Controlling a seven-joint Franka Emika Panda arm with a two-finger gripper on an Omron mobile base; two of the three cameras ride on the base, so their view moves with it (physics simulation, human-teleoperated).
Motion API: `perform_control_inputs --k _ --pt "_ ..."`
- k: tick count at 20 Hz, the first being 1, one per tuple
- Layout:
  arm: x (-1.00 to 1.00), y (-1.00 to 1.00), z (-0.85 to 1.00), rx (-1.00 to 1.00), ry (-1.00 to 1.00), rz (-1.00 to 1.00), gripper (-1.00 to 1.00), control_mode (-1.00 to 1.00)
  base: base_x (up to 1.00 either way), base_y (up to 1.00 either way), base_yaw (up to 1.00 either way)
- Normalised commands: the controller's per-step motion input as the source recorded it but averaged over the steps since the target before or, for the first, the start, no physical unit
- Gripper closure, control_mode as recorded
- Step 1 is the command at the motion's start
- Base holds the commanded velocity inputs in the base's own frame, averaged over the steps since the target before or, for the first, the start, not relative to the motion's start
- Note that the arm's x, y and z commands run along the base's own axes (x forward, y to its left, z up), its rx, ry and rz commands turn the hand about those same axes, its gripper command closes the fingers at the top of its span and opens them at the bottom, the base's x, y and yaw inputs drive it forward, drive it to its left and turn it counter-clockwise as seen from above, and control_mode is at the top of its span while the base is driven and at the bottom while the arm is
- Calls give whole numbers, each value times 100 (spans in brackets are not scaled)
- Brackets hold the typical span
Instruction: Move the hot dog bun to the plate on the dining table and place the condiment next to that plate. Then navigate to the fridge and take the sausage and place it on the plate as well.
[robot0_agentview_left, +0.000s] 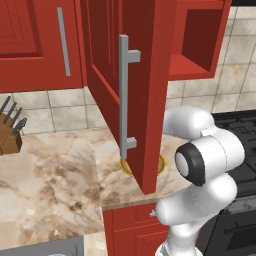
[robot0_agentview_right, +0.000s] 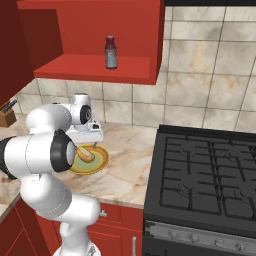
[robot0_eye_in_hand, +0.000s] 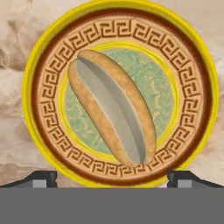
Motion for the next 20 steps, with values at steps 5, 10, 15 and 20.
perform_control_inputs --k 5,10,15,20 --pt "17 3 -32 0 1 0 -100 -100 0 0 0" --pt "34 0 -22 0 0 0 -100 -100 0 0 0" --pt "25 0 -13 0 0 1 -100 -100 0 0 0" --pt "0 3 -18 0 0 5 -100 -100 0 0 0"
